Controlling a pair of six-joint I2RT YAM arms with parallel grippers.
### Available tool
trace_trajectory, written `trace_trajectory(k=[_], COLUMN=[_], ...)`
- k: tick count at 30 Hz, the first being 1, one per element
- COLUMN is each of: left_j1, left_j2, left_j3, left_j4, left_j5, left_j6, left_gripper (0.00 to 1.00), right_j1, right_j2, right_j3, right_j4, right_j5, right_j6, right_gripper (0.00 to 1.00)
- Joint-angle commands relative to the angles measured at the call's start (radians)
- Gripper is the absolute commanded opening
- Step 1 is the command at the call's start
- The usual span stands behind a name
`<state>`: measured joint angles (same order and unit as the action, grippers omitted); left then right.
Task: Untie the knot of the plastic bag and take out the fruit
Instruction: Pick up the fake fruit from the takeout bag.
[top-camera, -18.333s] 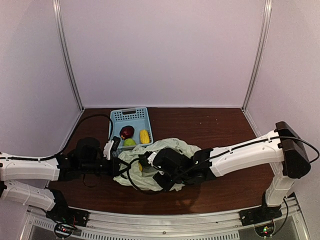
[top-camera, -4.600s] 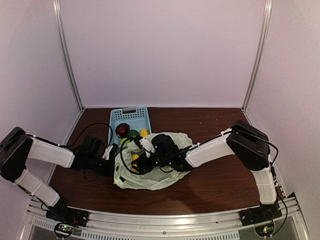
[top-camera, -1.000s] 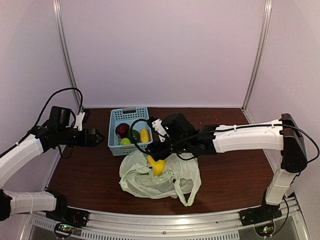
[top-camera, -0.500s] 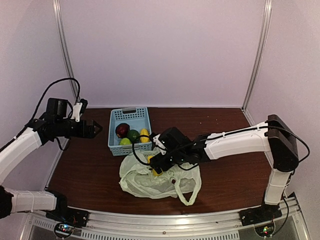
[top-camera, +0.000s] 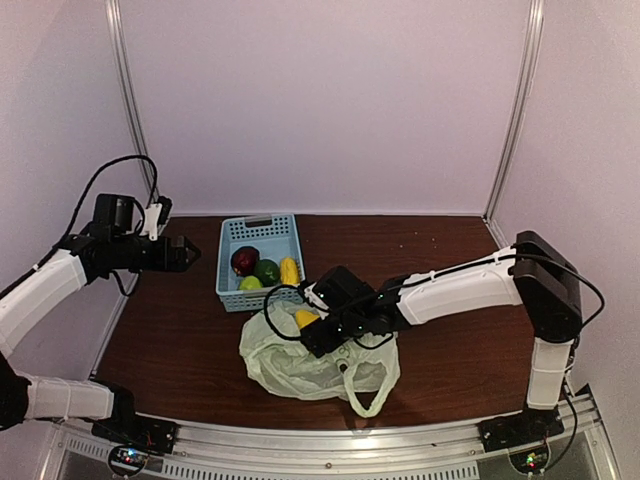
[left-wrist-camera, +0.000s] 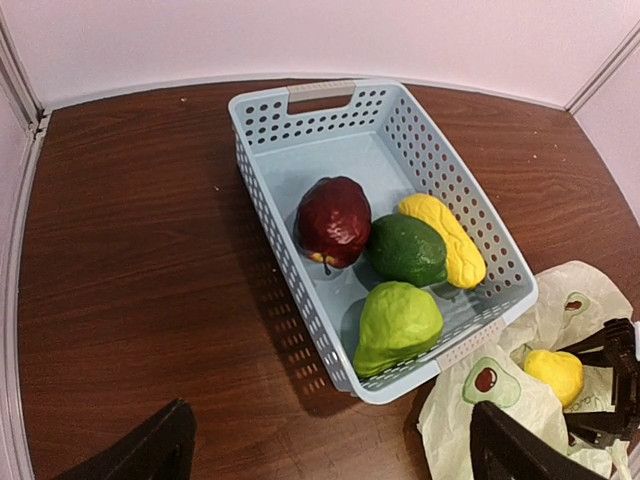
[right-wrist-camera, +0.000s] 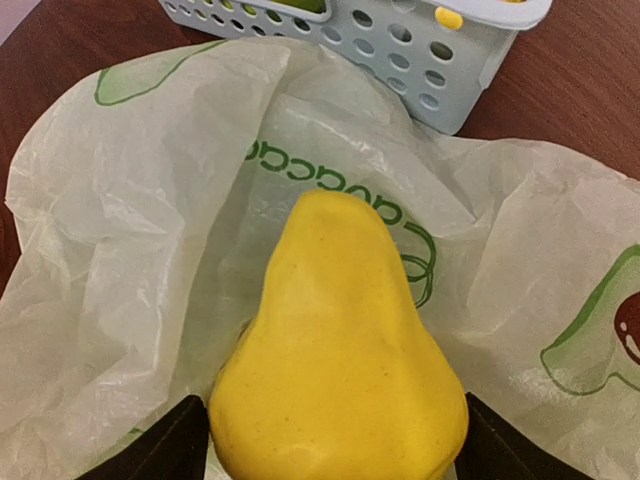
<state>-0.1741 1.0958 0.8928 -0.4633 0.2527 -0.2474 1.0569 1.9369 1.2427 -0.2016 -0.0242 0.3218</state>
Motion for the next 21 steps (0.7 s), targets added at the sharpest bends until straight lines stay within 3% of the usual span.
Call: trace_trajectory(k=[1, 6, 21], left_j1=[0.017, 0.032, 0.056], left_j2=[0.009, 0.002, -0.033], left_j3=[0.038, 0.046, 0.025], left_j4=[0.046, 0.045, 0.058], left_j5=[0.021, 0.023, -0.014], left_j6=[0.021, 0.021, 0.027], left_gripper=[0.97, 0.97, 0.97], right_j1=[0.003, 0.003, 0.005], right_j2=[0.023, -0.018, -0.221], right_j3=[0.015, 0.006, 0.075], right_j4=[-0.011, -0.003, -0.084], right_j5=[-0.013, -0.011, 0.043], right_j6=[0.018, 0.018, -0.02], right_gripper=[0.8, 0.69, 0.66])
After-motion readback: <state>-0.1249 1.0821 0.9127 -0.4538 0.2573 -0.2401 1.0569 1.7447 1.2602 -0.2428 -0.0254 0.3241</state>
